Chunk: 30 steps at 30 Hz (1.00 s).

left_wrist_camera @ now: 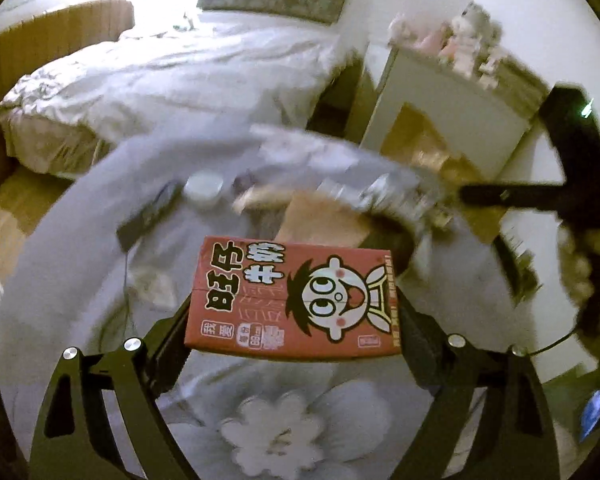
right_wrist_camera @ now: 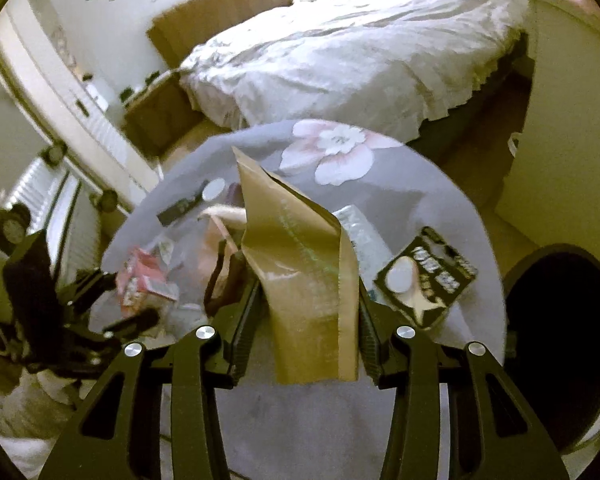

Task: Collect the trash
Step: 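Carry both items over the black bin and open both tools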

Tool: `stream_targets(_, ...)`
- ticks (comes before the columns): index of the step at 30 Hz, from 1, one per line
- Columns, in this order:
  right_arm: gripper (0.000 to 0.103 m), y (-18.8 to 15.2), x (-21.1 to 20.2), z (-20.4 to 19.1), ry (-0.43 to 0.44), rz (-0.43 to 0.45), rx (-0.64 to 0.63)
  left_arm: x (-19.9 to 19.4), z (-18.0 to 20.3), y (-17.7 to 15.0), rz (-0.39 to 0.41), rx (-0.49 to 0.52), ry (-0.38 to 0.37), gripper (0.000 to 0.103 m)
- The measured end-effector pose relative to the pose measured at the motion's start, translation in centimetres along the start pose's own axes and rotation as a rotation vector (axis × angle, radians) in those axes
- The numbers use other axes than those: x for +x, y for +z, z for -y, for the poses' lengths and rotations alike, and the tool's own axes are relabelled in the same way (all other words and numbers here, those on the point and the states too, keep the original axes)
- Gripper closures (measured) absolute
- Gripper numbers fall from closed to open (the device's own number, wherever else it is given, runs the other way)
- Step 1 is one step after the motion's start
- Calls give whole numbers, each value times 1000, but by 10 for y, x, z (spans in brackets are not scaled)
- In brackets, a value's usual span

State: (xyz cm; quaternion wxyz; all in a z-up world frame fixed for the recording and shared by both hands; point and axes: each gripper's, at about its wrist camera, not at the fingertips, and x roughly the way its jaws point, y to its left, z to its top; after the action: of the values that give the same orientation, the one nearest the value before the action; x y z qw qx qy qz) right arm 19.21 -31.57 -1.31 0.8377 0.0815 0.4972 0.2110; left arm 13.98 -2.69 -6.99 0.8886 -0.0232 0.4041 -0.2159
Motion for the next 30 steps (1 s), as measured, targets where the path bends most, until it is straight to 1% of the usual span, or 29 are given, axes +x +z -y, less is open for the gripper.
stream_targets(3, 59, 6, -22, 14, -6, 47, 33, -8, 26, 21, 44, 35, -59, 15)
stream_targets(7, 59, 12, -63, 51, -46, 146, 130, -3, 74, 48, 64, 82, -150, 15)
stream_targets(9, 59, 12, -76, 70, -66, 176, 176, 9, 100, 61, 64, 102, -207, 15)
stream_targets(10, 59, 10, -86, 85, -78, 193, 218, 16, 109, 66, 61, 112, -232, 15)
stream_targets(11, 59, 9, -89, 95, -85, 200, 243, 26, 127, 72, 60, 130, -262, 15)
stream_targets(13, 59, 2, -97, 121, -104, 208, 307, 42, 148, 79, 48, 147, -301, 15)
stream_targets(14, 59, -3, -99, 135, -121, 208, 340, 54, 163, 83, 28, 151, -333, 15)
stream_targets(17, 59, -18, -100, 169, -157, 196, 422, 83, 191, 87, -17, 158, -393, 15)
stream_targets(20, 59, -36, -97, 206, -175, 183, 524, 115, 215, 89, -69, 165, -428, 15)
stream_targets(23, 59, -53, -93, 233, -191, 169, 587, 144, 236, 90, -126, 183, -447, 15)
stream_targets(26, 59, -67, -86, 251, -212, 149, 620, 159, 248, 95, -158, 203, -452, 15)
stream_targets(30, 59, -76, -79, 265, -223, 137, 643, 170, 257, 96, -186, 229, -449, 15)
